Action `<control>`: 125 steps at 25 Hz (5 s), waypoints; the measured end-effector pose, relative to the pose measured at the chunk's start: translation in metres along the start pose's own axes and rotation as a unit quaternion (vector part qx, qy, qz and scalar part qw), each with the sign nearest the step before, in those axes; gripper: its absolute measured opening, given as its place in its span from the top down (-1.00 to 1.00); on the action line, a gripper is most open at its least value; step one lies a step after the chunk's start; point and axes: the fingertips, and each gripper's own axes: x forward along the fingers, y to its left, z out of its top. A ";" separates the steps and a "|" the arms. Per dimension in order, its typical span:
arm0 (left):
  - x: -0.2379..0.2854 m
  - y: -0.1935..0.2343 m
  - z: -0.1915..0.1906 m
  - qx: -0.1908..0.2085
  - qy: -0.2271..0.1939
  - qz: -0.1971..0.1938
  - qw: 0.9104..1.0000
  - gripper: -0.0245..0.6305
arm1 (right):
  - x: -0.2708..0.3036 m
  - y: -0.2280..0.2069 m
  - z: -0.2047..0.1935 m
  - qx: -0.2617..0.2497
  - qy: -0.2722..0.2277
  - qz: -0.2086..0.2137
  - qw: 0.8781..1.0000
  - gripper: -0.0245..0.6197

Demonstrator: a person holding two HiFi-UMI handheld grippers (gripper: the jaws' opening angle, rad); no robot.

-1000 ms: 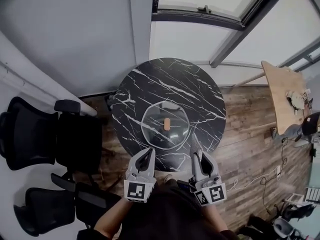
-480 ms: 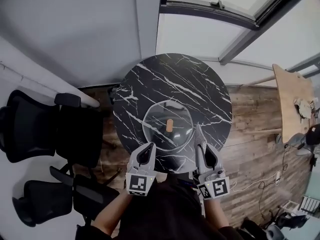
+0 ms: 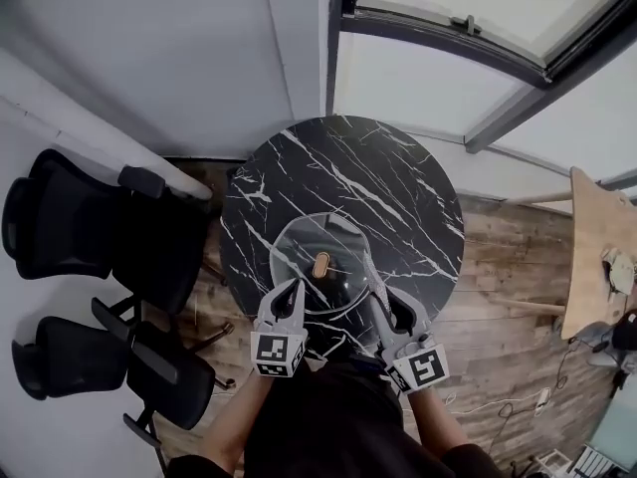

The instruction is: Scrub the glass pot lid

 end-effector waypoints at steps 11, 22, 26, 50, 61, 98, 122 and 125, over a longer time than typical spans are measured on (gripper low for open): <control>0.044 0.006 -0.073 0.015 0.080 0.016 0.997 0.92 | 0.029 -0.037 -0.062 -0.015 0.058 0.026 0.998 0.68; 0.074 0.015 -0.124 -0.013 0.131 -0.001 0.991 0.92 | 0.065 -0.054 -0.127 -0.035 0.109 0.039 0.993 0.68; 0.085 0.011 -0.137 -0.003 0.152 -0.027 0.988 0.56 | 0.079 -0.067 -0.141 -0.042 0.116 0.029 0.992 0.68; 0.110 0.006 -0.172 -0.043 0.189 -0.075 0.978 0.41 | 0.171 -0.072 -0.239 -0.287 0.246 0.196 0.905 0.69; 0.111 0.005 -0.172 -0.043 0.187 -0.076 0.978 0.41 | 0.170 -0.063 -0.279 -0.278 0.330 0.247 0.867 0.69; 0.115 0.001 -0.175 -0.037 0.239 -0.166 0.956 0.33 | 0.086 -0.018 -0.305 -0.156 0.323 0.117 0.926 0.70; 0.080 0.034 -0.149 -0.017 0.157 -0.146 0.977 0.92 | 0.074 0.016 -0.314 -0.110 0.343 0.044 0.932 0.69; 0.075 0.043 -0.147 -0.027 0.151 -0.138 0.979 0.92 | 0.074 0.025 -0.315 -0.112 0.347 0.044 0.930 0.69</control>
